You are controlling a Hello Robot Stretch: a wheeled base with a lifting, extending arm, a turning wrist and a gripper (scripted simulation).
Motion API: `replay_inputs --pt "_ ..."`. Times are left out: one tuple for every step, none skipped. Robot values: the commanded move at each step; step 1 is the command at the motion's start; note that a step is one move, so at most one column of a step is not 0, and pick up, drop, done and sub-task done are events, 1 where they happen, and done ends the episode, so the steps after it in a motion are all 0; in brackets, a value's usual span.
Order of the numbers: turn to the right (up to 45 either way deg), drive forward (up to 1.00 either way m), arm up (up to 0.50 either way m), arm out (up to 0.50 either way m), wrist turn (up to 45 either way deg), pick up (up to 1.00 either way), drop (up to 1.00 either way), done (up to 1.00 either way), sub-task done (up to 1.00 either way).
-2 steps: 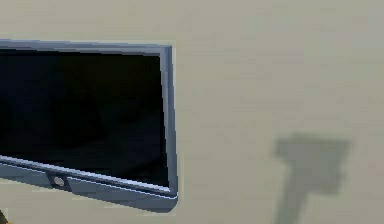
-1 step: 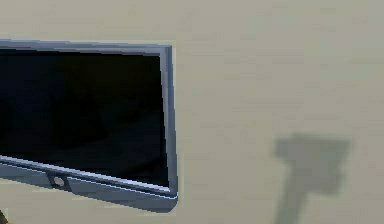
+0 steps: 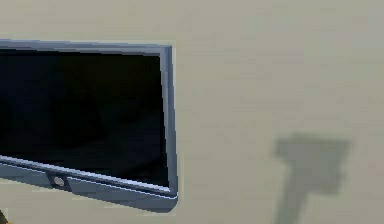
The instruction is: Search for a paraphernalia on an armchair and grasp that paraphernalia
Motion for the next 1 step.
replay_inputs --pt "0.0 0.00 0.00 0.00 45.0 0.00 0.00 0.00 0.00"
